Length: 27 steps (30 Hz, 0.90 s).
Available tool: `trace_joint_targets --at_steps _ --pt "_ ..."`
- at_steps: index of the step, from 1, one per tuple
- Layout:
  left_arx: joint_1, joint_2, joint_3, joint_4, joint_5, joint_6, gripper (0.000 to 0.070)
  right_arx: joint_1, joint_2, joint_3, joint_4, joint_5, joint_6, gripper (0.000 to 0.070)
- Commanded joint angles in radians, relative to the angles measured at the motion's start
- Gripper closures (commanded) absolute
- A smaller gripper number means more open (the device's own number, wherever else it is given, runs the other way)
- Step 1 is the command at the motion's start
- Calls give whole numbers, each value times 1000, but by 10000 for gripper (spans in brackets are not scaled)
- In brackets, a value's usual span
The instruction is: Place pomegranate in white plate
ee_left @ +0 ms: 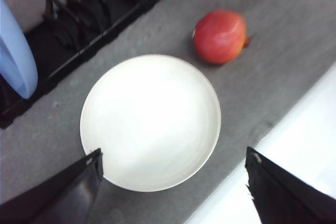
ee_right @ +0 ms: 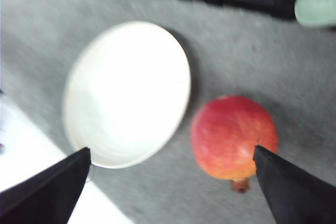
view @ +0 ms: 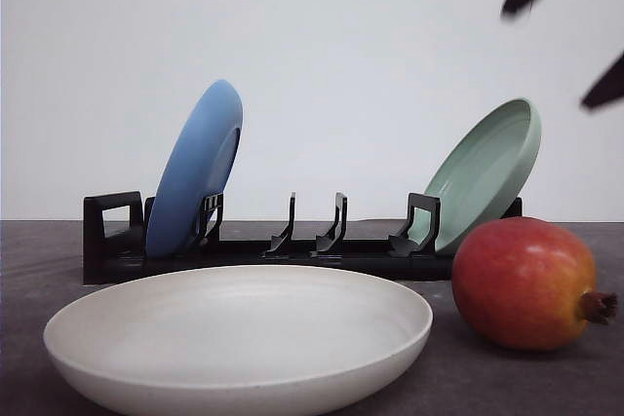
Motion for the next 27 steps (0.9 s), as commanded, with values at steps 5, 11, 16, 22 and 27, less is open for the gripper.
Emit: trace_joint_targets --at_steps 5,11,16,22,27 --pt "-61 -144 -37 37 -6 -10 185 36 175 18 16 101 -69 0" --pt "-82 -281 -160 103 -5 -57 185 73 305 18 61 155 -93 0" --pt "-82 -363 -225 117 -1 -101 185 105 389 18 101 200 -119 0" --pt "-82 -424 -228 116 16 -105 185 117 472 18 144 203 -138 0" --pt "-82 -452 -228 116 17 -104 186 118 520 18 153 203 -140 48"
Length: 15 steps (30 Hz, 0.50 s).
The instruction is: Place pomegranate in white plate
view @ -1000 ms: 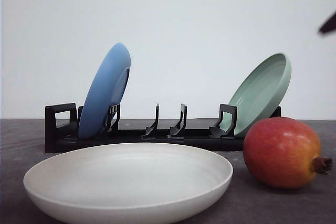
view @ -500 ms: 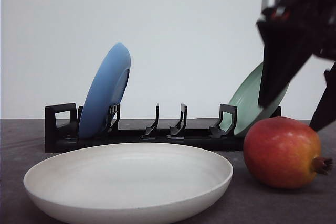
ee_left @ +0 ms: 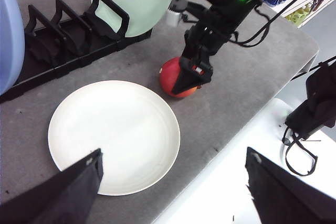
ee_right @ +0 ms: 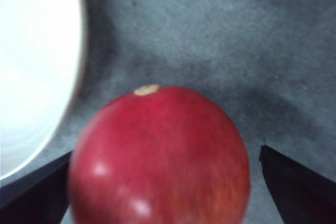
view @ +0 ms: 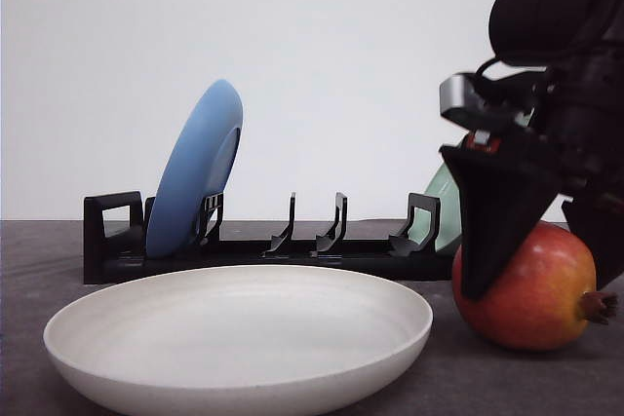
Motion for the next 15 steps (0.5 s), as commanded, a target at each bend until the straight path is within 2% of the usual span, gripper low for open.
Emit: trace_joint_targets --at_steps 1,3,4,8,15 --pt "-17 -2 10 10 2 -7 186 6 22 18 2 1 -13 103" --pt "-17 -5 10 9 2 -6 186 7 23 18 2 2 -13 214" --pt "-17 -5 10 7 2 -6 186 11 23 22 -2 9 -11 229" --pt "-17 -5 10 4 2 -6 186 50 34 86 -61 85 -5 232" --pt "-17 -5 10 4 2 -6 186 219 139 305 -145 79 41 232"
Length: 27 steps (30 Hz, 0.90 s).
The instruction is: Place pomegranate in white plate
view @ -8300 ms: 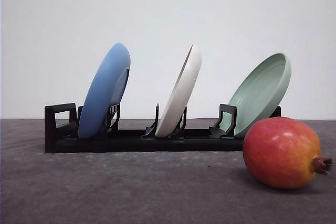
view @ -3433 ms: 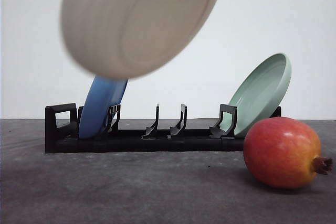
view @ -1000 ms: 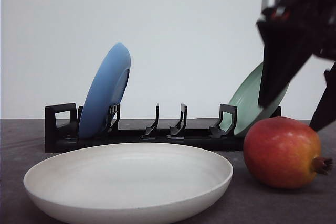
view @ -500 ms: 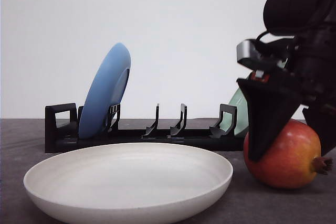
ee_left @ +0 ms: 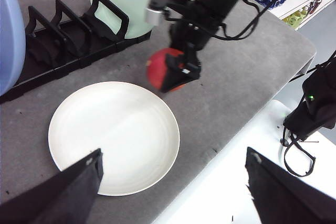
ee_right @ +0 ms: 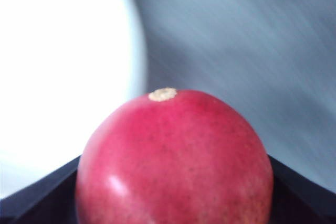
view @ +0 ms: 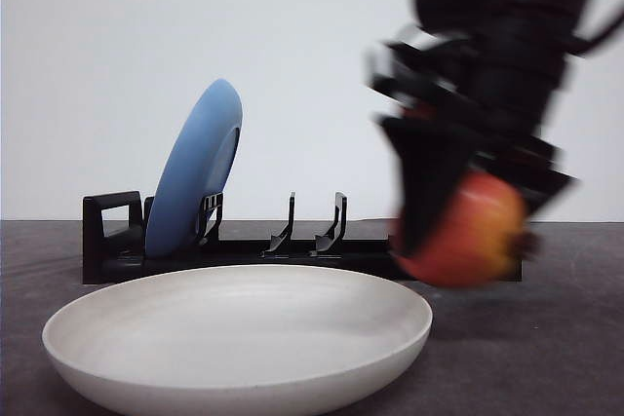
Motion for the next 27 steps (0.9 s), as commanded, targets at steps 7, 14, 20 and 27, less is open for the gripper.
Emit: trace_joint_targets --at_steps 7,14,20,27 --pt "-16 5 10 9 1 -7 186 172 172 187 6 -4 38 231" --pt "-16 5 10 9 1 -7 185 224 248 206 31 -51 39 231" --pt "-16 5 10 9 0 -7 185 239 285 206 34 -56 31 228" --pt "-16 5 10 9 -3 -7 185 242 285 206 37 -57 28 61"
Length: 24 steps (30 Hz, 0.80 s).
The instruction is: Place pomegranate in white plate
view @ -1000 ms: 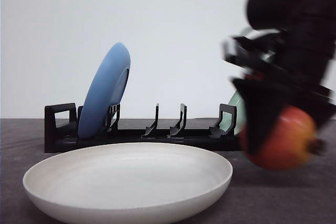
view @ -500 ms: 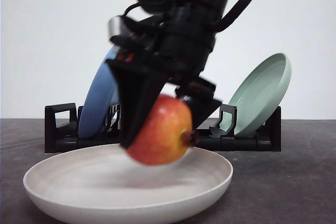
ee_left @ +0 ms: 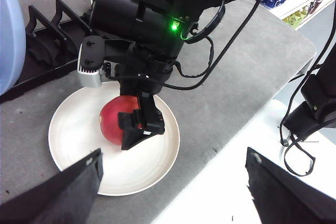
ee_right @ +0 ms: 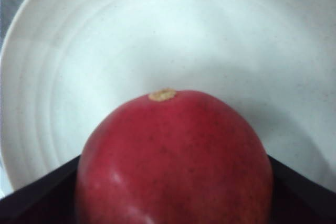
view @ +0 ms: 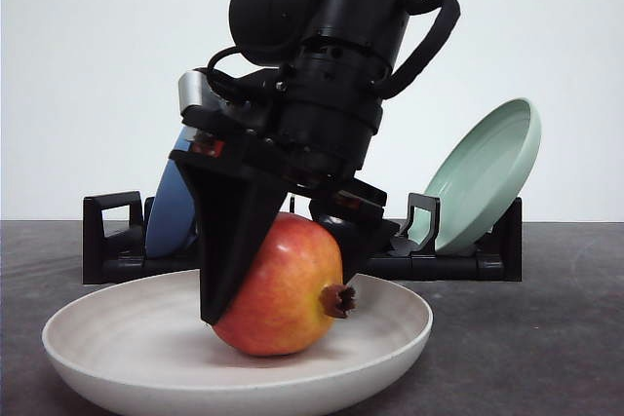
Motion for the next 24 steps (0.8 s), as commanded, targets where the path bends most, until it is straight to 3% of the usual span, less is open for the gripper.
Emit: trace_joint_targets --at_steps 1,8,13,20,24 --pt "-17 5 10 10 -3 -7 185 13 19 23 6 -5 -2 17" --pt "-17 5 10 10 -6 -7 185 6 12 77 -42 -30 -26 0" --pt "-17 5 10 10 -6 -7 185 -21 -57 169 -175 -28 -52 0" --pt "-17 5 10 11 -7 -7 185 -77 -337 183 -336 -27 -61 0" --pt "-17 7 10 16 -8 -7 185 -100 -556 132 -352 -25 -59 0"
